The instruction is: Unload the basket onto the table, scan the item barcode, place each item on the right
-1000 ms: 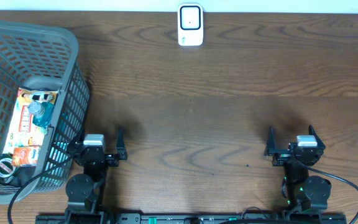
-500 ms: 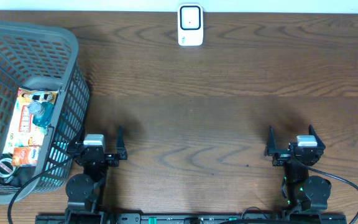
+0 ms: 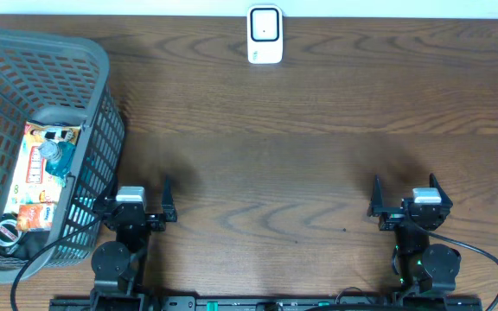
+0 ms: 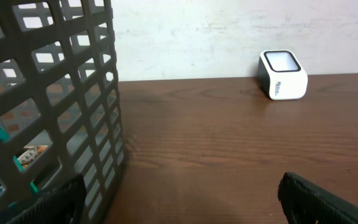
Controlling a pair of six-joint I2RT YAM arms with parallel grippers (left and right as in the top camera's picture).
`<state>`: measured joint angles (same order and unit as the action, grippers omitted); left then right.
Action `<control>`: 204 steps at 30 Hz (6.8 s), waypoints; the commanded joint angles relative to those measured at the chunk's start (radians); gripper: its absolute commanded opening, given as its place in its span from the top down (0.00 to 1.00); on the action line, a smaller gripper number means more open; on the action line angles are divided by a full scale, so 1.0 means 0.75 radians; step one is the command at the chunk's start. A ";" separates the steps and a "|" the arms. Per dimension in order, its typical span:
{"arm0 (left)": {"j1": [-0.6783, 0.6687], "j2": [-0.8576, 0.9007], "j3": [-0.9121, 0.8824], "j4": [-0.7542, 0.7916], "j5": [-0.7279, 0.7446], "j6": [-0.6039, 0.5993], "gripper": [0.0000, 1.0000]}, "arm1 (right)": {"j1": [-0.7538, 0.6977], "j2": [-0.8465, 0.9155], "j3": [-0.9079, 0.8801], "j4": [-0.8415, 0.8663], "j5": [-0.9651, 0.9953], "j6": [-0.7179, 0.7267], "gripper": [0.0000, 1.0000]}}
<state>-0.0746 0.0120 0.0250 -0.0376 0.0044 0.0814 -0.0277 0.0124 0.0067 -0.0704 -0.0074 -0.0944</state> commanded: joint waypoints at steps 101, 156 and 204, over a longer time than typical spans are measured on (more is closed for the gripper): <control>0.751 2.133 2.099 -1.609 0.195 -2.439 0.02 | 0.002 -0.008 -0.002 -0.006 0.011 0.015 0.01; 0.732 2.378 1.936 -1.691 -0.032 -1.879 0.20 | 0.002 -0.008 -0.002 -0.006 0.011 0.015 0.01; 0.399 1.857 2.522 -1.352 0.492 -1.746 0.80 | 0.002 -0.008 -0.002 -0.006 0.011 0.015 0.01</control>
<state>0.3309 1.3907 1.8946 -1.0767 0.2955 -1.2575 -0.0277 0.0120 0.0067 -0.0704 -0.0040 -0.0944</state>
